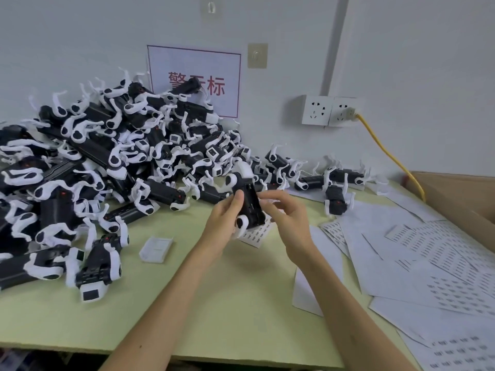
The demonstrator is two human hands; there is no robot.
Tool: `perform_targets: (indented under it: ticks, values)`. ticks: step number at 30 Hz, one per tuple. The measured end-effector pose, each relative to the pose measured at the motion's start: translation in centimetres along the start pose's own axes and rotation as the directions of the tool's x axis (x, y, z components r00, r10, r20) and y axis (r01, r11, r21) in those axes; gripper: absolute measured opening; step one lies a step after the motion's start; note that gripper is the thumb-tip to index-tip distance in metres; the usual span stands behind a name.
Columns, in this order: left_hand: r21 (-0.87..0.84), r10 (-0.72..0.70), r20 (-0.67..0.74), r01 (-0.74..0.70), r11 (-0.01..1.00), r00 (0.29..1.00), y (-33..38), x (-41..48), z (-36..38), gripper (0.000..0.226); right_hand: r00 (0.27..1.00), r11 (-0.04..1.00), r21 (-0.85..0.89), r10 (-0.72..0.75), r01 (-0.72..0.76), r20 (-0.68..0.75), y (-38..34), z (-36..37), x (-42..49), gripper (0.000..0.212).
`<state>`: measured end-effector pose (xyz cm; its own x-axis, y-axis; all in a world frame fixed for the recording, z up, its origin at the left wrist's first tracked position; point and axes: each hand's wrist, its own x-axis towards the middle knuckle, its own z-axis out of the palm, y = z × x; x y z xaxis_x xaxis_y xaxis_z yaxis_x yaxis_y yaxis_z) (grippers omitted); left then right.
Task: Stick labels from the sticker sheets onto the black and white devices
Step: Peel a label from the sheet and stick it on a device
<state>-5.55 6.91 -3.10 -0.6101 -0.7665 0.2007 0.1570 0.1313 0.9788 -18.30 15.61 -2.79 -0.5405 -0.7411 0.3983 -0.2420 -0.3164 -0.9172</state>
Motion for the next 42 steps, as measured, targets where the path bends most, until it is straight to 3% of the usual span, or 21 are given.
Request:
perform_targets:
  ticks: [4,7,8,10,11,12,15,19,22,25,28,31,35,37,42]
  values:
    - [-0.211,-0.084,-0.234,0.034,0.977,0.968,0.6,0.4,-1.0,0.046,0.988,0.989,-0.126,-0.06,0.078,0.143,0.6,0.8,-0.1,0.032]
    - [-0.397,-0.17,-0.281,0.047,0.917,0.945,0.6,0.9,-2.2,0.057,0.989,0.958,-0.271,-0.058,0.093,0.135,1.8,0.7,0.2,0.033]
    - [-0.464,-0.187,-0.255,0.05,0.885,0.949,0.6,1.0,-2.5,0.058,0.988,0.905,-0.418,-0.02,0.082,0.151,2.4,0.4,0.4,0.036]
    - [-0.577,-0.194,-0.203,0.043,0.816,0.96,0.5,1.3,-3.0,0.052,0.957,0.639,-0.765,0.166,0.08,0.238,3.7,-0.2,0.6,0.058]
    - [-0.616,-0.197,-0.193,0.037,0.787,0.961,0.4,1.3,-3.3,0.051,0.933,0.51,-0.855,0.257,0.09,0.252,4.2,-0.3,0.6,0.068]
    - [-0.646,-0.202,-0.187,0.034,0.762,0.962,0.4,1.3,-3.6,0.05,0.92,0.451,-0.888,0.302,0.093,0.25,4.6,-0.4,0.6,0.073]
    - [-0.69,-0.214,-0.167,0.041,0.723,0.962,0.2,1.3,-3.8,0.047,0.937,0.52,-0.85,0.249,0.084,0.245,4.9,-0.5,0.8,0.064]
    - [-0.714,-0.267,-0.076,0.134,0.687,0.961,0.2,1.2,-3.8,0.039,0.968,0.535,-0.841,0.154,0.086,0.196,4.4,-0.6,0.6,0.043]
    - [-0.699,-0.318,-0.033,0.205,0.685,0.948,0.2,1.2,-4.0,0.027,0.996,0.745,-0.667,0.072,-0.015,0.058,3.8,-0.7,0.6,0.035]
    - [-0.663,-0.354,-0.001,0.264,0.701,0.935,-0.2,1.3,-3.7,0.019,1.0,0.859,-0.512,0.002,0.003,0.009,3.2,-0.8,0.7,0.041]
    - [-0.561,-0.38,-0.007,0.311,0.767,0.925,-0.7,1.4,-3.1,0.012,0.997,0.87,-0.49,-0.01,0.045,0.074,3.0,-0.7,0.4,0.044]
    - [-0.531,-0.374,-0.037,0.299,0.793,0.927,-1.4,1.7,-2.9,0.033,0.991,0.863,-0.5,-0.011,0.076,0.131,2.8,-0.3,0.1,0.043]
    - [-0.467,-0.364,-0.094,0.282,0.838,0.927,-1.6,1.7,-2.4,0.032,0.977,0.831,-0.515,-0.164,0.21,0.135,2.1,0.1,-0.1,0.042]
    - [-0.427,-0.358,-0.133,0.273,0.862,0.924,-1.3,1.5,-1.9,0.018,0.972,0.871,-0.431,-0.203,0.235,0.12,1.7,0.3,-0.2,0.031]
    - [-0.324,-0.276,-0.106,0.229,0.918,0.955,-0.9,1.1,-1.0,0.019,0.975,0.913,-0.343,-0.208,0.223,0.079,1.5,0.9,-0.4,0.005]
